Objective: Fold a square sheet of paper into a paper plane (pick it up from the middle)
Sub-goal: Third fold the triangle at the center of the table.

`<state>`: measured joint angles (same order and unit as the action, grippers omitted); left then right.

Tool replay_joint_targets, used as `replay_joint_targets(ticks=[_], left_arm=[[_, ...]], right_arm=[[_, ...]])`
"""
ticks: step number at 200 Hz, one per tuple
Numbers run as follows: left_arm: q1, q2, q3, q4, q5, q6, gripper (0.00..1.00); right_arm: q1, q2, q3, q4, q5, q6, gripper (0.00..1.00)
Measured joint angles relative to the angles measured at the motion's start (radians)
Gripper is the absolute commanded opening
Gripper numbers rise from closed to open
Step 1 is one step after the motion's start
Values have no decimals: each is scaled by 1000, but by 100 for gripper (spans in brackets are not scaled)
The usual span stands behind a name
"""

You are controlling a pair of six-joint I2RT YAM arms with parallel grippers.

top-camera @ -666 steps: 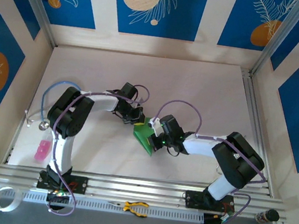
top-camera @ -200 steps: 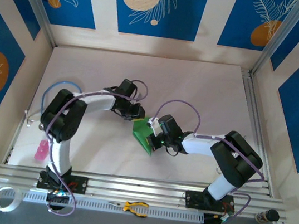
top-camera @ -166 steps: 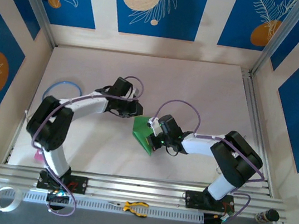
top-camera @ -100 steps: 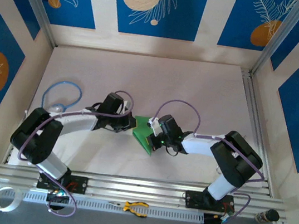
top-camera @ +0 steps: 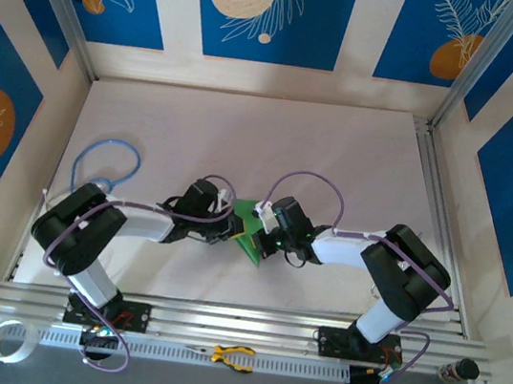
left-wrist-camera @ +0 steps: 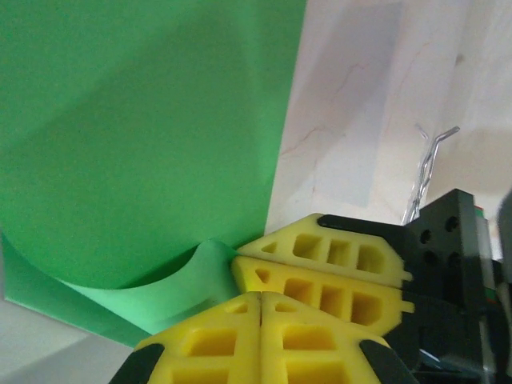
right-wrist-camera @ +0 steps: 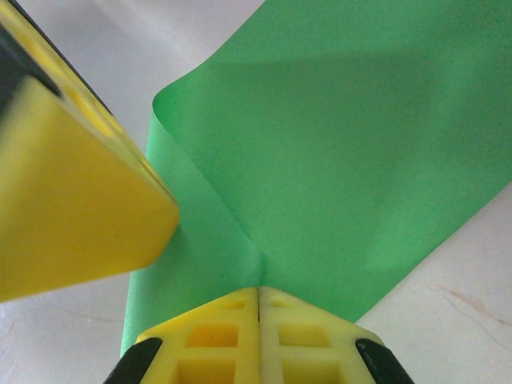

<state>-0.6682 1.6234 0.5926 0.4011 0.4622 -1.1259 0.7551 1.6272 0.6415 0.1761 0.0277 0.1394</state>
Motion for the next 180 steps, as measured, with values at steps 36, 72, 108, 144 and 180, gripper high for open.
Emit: replay_joint_targets(ticks=[36,72,108,144,180], left_arm=[[-3,3,-4,4,-3,-3,0],[-3,26,-5,11,-3,-2,0],[-3,50,-14,12,-5,0,0],[-5,69,-20,14,-16,7,0],[-6,69,-21,14,-19,13,0]], right_arm=[[0,0,0,0,0,0,0],[0,0,-2,3,0,0,0],[0,0,-3,6,0,3,0],[0,0,-5,11,0,4,0],[0,0,-5,11,0,11,3]])
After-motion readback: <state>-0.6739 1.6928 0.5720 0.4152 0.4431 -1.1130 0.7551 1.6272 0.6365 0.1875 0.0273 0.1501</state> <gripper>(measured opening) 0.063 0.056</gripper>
